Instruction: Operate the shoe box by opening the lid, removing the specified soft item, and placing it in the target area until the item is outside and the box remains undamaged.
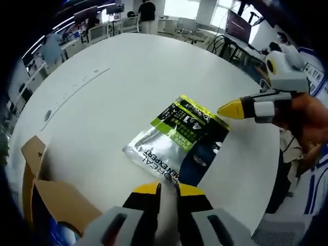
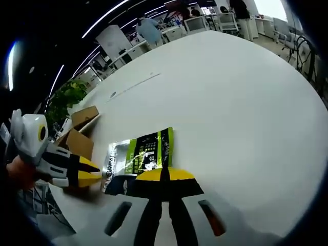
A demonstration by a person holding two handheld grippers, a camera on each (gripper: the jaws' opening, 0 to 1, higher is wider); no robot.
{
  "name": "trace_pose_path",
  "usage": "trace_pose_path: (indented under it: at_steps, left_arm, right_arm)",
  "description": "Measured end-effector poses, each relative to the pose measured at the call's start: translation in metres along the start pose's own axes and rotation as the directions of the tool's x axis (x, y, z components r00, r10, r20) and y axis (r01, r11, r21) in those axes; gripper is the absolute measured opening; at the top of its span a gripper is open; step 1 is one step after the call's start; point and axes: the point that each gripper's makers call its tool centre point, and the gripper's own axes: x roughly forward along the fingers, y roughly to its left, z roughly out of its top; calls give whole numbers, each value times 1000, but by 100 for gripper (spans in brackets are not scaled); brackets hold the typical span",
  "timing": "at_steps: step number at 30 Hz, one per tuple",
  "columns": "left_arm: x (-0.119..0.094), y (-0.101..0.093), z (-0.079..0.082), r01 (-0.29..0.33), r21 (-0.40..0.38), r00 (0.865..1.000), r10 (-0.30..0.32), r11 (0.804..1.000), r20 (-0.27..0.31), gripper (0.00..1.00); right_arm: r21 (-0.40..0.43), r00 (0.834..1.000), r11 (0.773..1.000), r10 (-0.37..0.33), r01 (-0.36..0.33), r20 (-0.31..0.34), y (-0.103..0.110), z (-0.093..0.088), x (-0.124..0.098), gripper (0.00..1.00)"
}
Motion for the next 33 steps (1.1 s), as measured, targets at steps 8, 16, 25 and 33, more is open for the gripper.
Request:
trace_pose_path:
  at_steps: [8,16,25,33]
  left_arm:
    - [-24,3,10,-21,22,997,20,1000,70,13]
    - [-45,12,5,-42,14,992,40,999,116,13]
    - [-73,24,-6,-57,-4,981,57,998,185,13]
    - [-94,38,-24,-64,-49,974,73,997,215,13]
  right_arm:
    - [-38,1000,999,-2,3,19,12,8,-12,2]
    - [-59,1000,998,9,-8,26,32,4,-21,1]
    - [-74,998,996,49,-46,39,66,-7,-24,1]
    - [-105,995,991,92,-89,32,98,-14,-21,1]
